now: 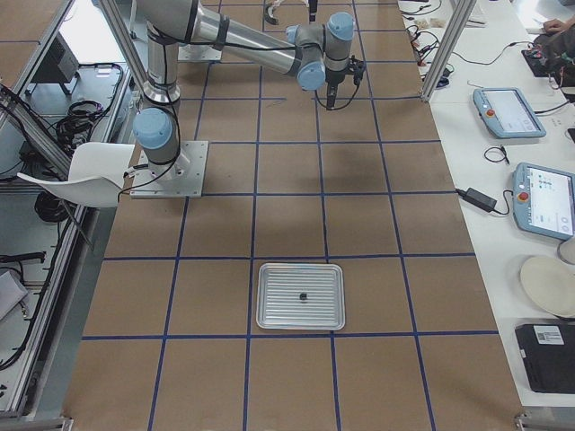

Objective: Place bearing gear from tray to pile

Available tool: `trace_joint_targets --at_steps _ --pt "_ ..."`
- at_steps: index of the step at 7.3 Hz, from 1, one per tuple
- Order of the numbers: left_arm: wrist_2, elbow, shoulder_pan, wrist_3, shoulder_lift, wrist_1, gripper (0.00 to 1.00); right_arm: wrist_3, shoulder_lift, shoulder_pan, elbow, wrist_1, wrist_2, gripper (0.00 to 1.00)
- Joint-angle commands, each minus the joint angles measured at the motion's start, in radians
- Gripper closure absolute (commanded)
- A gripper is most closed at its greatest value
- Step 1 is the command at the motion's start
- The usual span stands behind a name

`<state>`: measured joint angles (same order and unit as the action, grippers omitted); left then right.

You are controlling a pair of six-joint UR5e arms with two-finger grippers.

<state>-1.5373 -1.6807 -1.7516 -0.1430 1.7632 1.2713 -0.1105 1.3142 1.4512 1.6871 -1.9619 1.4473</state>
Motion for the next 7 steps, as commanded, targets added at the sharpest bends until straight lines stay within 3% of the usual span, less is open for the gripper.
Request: trace_joint_targets --at_steps 1,3,5,7 --pt "-0.004 -0.045 -0.052 -0.079 0.106 -0.098 0.0 0.177 0.031 -0.237 0.002 0.073 0.013 0.0" --pt "-0.006 -0.048 -0.097 -0.087 0.212 -0.246 0.0 0.389 0.03 -0.395 0.002 0.074 0.111 0.0" --pt "-0.01 -0.051 -0.135 -0.128 0.272 -0.286 0.0 0.628 0.022 -0.552 0.0 0.052 0.117 0.0" --pt "-0.01 -0.097 -0.144 -0.139 0.282 -0.306 0.02 0.756 -0.015 -0.671 -0.007 0.025 0.13 0.0"
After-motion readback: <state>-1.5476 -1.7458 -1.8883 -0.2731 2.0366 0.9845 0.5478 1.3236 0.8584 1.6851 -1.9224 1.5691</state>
